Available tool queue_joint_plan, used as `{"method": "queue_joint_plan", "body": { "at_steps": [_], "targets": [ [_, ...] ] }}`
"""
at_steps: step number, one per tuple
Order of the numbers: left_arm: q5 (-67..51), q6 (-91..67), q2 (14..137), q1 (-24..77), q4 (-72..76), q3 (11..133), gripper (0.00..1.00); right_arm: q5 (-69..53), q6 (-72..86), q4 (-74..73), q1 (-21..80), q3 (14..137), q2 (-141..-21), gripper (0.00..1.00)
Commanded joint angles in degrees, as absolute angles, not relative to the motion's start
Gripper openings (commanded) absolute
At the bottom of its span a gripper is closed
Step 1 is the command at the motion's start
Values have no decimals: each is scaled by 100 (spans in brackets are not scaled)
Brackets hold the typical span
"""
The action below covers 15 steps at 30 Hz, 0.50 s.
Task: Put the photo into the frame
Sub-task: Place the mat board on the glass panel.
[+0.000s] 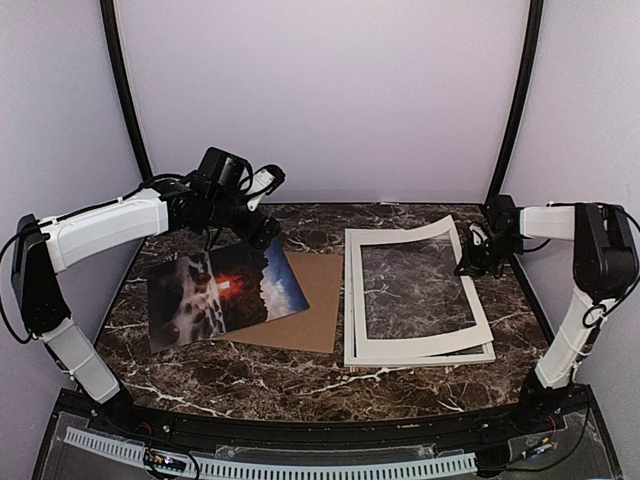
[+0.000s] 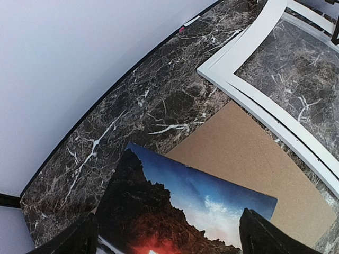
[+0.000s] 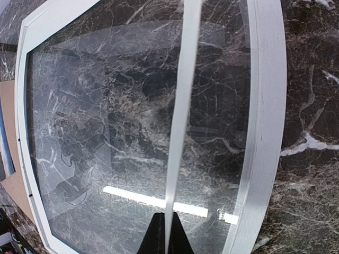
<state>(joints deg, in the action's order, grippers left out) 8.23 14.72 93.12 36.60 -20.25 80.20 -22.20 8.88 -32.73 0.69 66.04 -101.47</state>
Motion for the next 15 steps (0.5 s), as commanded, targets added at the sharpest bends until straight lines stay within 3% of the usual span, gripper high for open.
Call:
{"method": "queue_joint_plan", "body": {
  "at_steps": [1, 15],
  "targets": [
    [947, 1411, 9273, 3700, -2126, 8138, 96, -2241, 944, -3055, 53, 6480, -9998, 0],
    [927, 1377, 9333, 3700, -2169, 8165, 96, -2280, 1081, -2931, 72, 6101, -9722, 10]
  ]
}}
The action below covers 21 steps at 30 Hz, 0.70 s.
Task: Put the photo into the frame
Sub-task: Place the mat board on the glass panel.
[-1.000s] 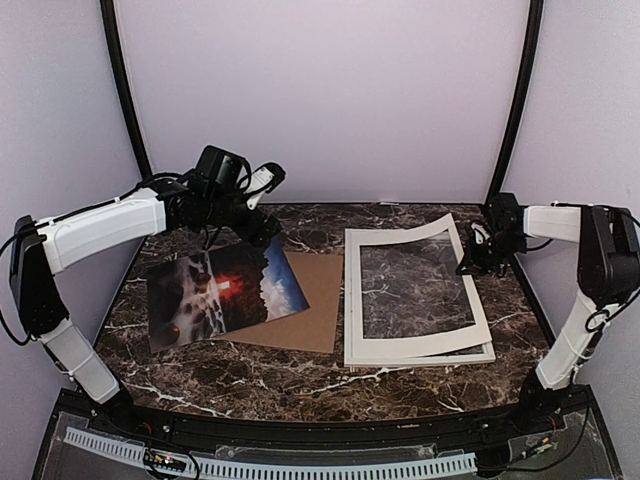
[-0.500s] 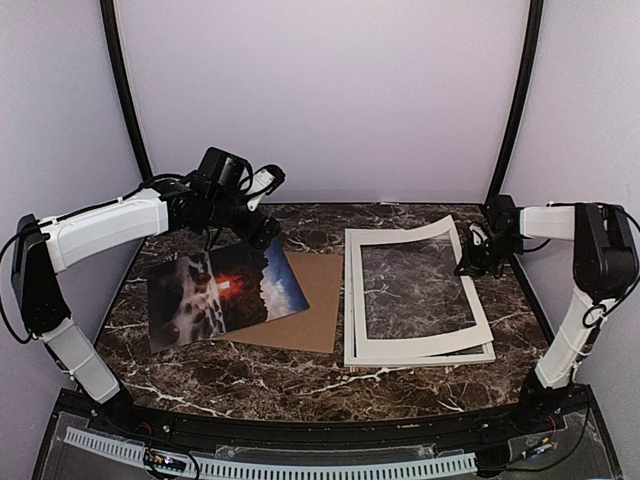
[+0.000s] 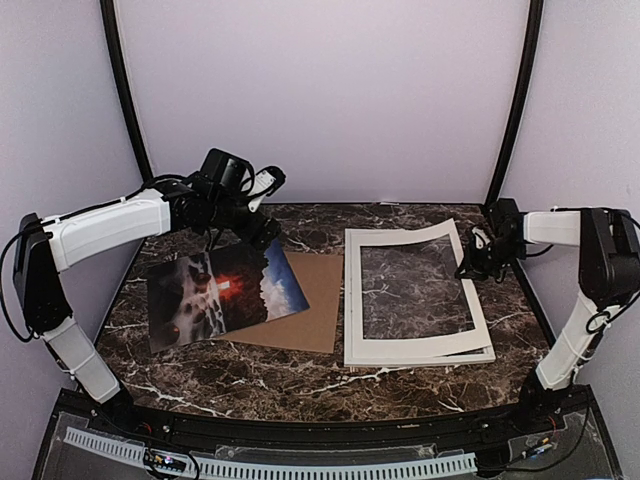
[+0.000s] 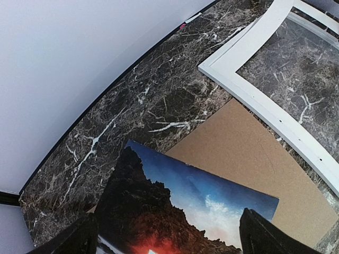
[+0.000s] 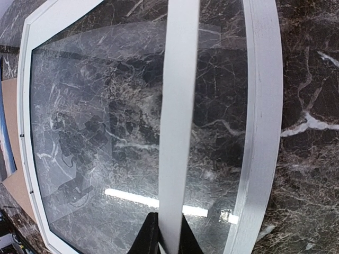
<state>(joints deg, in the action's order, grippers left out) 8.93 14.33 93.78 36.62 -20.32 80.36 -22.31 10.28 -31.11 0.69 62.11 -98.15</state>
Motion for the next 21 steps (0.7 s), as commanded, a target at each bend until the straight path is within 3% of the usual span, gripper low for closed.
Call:
{"method": "queue_joint_plan", "body": {
  "at_steps": [1, 21],
  "targets": [
    [925, 1378, 9327, 3696, -2174, 8165, 96, -2277, 1092, -2915, 76, 6100, -9747, 11],
    [1183, 1314, 9320, 3694, -2244, 8112, 96, -1951, 1081, -2988, 156, 6309, -9890, 49]
  ]
}}
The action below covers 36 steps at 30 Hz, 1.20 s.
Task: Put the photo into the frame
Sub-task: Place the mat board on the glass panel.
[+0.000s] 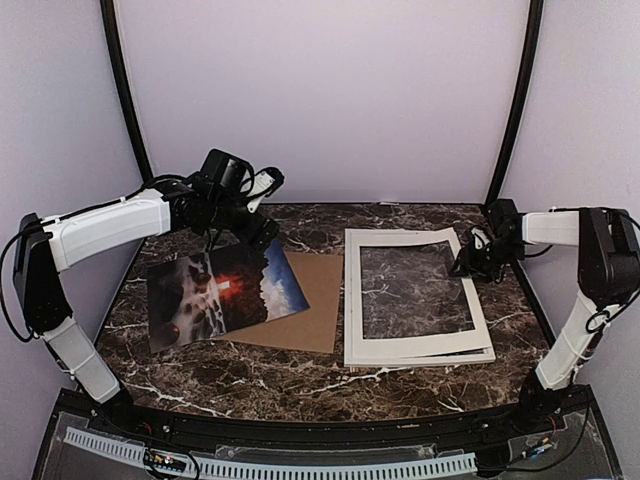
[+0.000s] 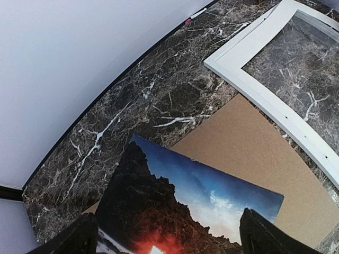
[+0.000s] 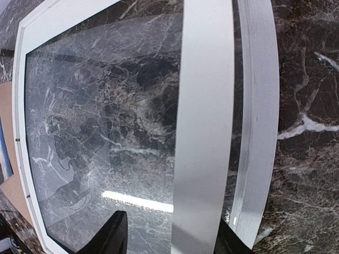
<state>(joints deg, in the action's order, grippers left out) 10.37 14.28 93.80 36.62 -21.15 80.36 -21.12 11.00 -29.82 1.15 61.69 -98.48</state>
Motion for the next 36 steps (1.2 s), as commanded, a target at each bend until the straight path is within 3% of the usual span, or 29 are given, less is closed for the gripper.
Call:
{"method": "queue_joint_plan", "body": {
  "at_steps": [1, 23, 36],
  "targets": [
    [1219, 1303, 9330, 3696, -2253, 8117, 96, -1929, 1081, -3000, 154, 6317, -9900, 50],
    [1483, 844, 9588, 3655, -2666, 8262, 99, -910, 1177, -3097, 185, 6396, -9436, 60],
    [-203, -354, 9569, 2438, -3125, 8024, 99, -1167, 1505, -2771, 1556, 6422, -9028, 64]
  ]
}}
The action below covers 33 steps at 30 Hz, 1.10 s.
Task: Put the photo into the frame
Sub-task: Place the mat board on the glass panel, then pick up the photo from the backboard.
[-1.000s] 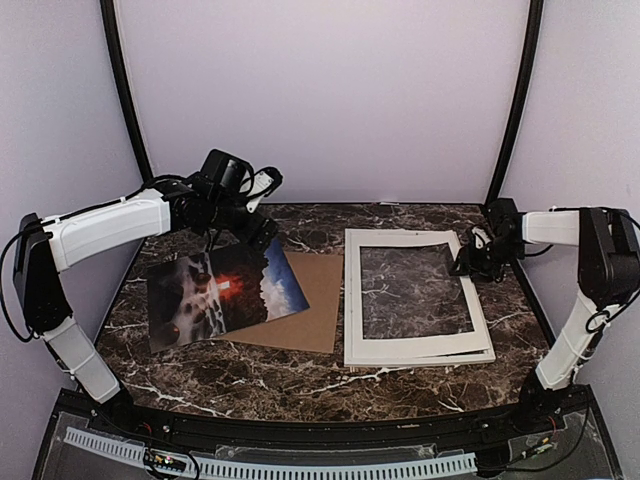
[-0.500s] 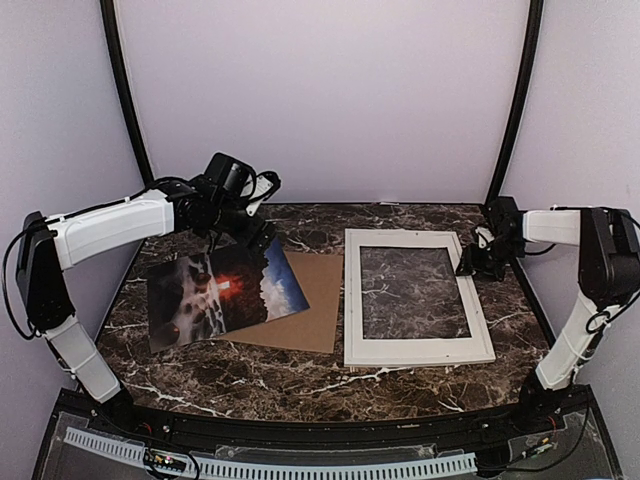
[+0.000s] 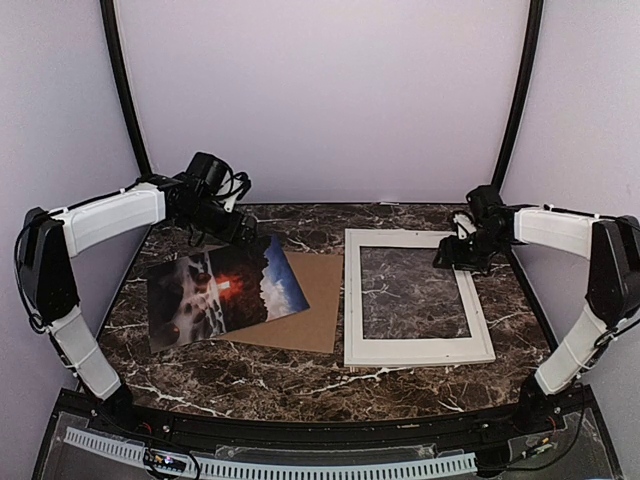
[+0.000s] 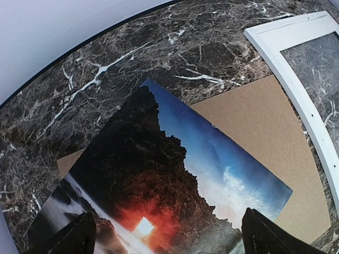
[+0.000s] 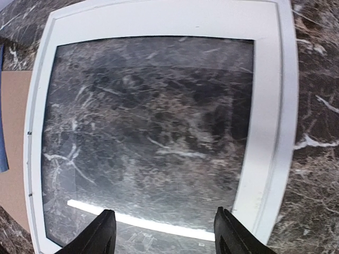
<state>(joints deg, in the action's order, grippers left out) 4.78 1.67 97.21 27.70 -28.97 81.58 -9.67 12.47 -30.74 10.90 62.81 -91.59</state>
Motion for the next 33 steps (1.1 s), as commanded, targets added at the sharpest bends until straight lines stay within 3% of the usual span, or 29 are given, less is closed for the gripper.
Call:
{"method": "queue_joint_plan", "body": {
  "at_steps": [1, 18, 25, 33],
  "targets": [
    [-341, -442, 9551, 2275, -3148, 8006, 99, -1203, 1589, -2666, 1722, 6471, -9062, 64],
    [-1956, -1332, 9268, -173, -2743, 6916, 99, -1565, 2624, -1756, 4120, 8605, -11429, 65],
    [-2065, -1751, 8932, -1179, -2294, 5987, 99, -1654, 2935, -1636, 4610, 9672, -12439, 64],
    [-1988, -1802, 8742, -1579, -2218, 5354, 98, -1652, 3022, -1626, 4811, 10128, -13000, 63]
  ]
}}
